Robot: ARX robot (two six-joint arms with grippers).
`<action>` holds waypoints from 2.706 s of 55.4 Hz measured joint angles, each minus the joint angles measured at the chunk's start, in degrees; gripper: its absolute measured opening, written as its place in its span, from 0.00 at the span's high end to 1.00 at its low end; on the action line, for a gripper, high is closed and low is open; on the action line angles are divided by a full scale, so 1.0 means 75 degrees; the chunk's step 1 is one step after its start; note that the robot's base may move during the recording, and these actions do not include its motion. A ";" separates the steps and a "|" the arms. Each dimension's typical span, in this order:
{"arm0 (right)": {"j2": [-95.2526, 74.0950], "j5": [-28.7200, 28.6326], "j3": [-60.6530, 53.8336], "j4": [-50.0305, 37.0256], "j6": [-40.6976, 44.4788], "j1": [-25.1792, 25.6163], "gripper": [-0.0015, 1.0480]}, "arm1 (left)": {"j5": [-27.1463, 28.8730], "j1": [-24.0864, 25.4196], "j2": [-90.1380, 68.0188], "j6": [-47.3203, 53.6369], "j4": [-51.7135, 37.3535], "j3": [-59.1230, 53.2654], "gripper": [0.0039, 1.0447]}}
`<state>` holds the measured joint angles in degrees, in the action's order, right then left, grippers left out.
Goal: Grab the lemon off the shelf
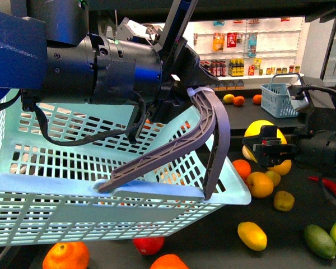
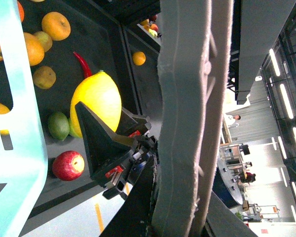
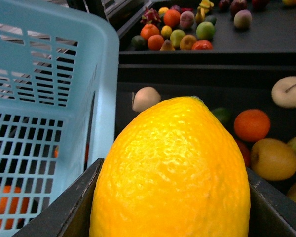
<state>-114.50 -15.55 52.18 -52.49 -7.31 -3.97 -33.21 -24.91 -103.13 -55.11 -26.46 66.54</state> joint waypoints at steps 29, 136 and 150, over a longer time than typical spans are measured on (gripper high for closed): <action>-0.0017 -0.0379 -0.0262 0.0047 -0.0484 -0.1105 0.37 | -0.0064 0.0009 0.0000 0.0020 0.0020 0.0006 0.91; -0.6481 0.2203 0.4366 0.1594 0.2722 0.0219 0.02 | 0.0000 0.0000 -0.0020 -0.0006 0.0032 0.0015 0.91; -0.6927 0.2305 0.5286 0.1915 0.2614 0.0166 0.02 | -0.0006 0.0000 -0.0020 -0.0006 0.0032 0.0015 0.91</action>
<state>-166.45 1.74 91.83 -38.13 12.29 -2.72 -33.26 -24.91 -103.28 -55.16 -26.22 66.65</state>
